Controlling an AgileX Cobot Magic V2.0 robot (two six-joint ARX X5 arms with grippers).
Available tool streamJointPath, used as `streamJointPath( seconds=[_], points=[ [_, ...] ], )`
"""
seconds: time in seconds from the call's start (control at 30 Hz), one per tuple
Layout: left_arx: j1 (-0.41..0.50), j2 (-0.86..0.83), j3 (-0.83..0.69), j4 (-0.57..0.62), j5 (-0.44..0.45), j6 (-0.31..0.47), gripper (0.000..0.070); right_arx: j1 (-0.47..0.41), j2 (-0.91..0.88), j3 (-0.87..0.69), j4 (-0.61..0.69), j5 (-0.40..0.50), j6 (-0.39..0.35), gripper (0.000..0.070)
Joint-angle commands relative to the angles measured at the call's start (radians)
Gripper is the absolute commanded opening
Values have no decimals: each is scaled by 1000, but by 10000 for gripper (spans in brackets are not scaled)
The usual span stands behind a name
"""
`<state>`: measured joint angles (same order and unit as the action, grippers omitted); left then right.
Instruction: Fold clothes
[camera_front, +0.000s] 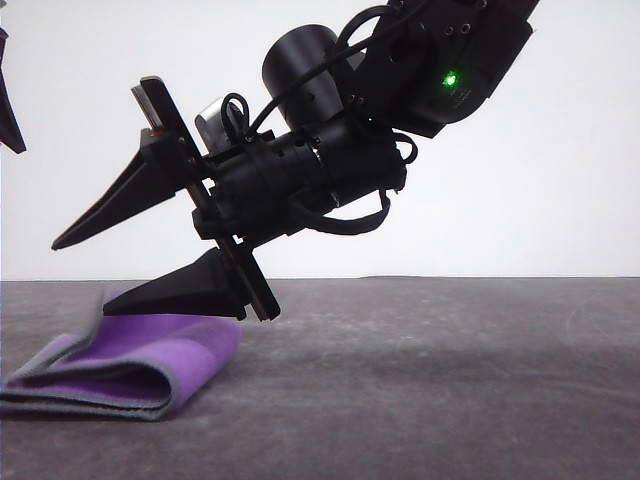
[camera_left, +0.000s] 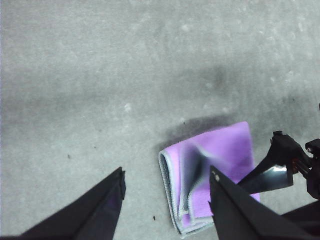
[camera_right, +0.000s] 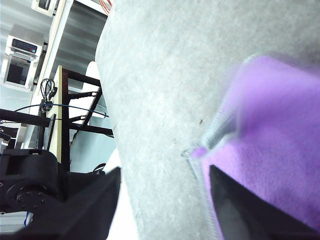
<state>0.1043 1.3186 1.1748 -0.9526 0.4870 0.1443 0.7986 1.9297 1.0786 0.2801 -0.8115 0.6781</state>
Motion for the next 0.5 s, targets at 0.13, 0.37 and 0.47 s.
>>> streamJointPath(
  seconds=[0.13,0.37,0.47],
  points=[
    [1,10,15,5,3,-1,319,12,22,21,9,-9,3,382],
    [1,10,15,5,3,-1,319,9,22,25,11,-54,-20,393],
    [1,10,15,5,3,-1,319,-13,14,29,2,-83,-41,404]
  ],
)
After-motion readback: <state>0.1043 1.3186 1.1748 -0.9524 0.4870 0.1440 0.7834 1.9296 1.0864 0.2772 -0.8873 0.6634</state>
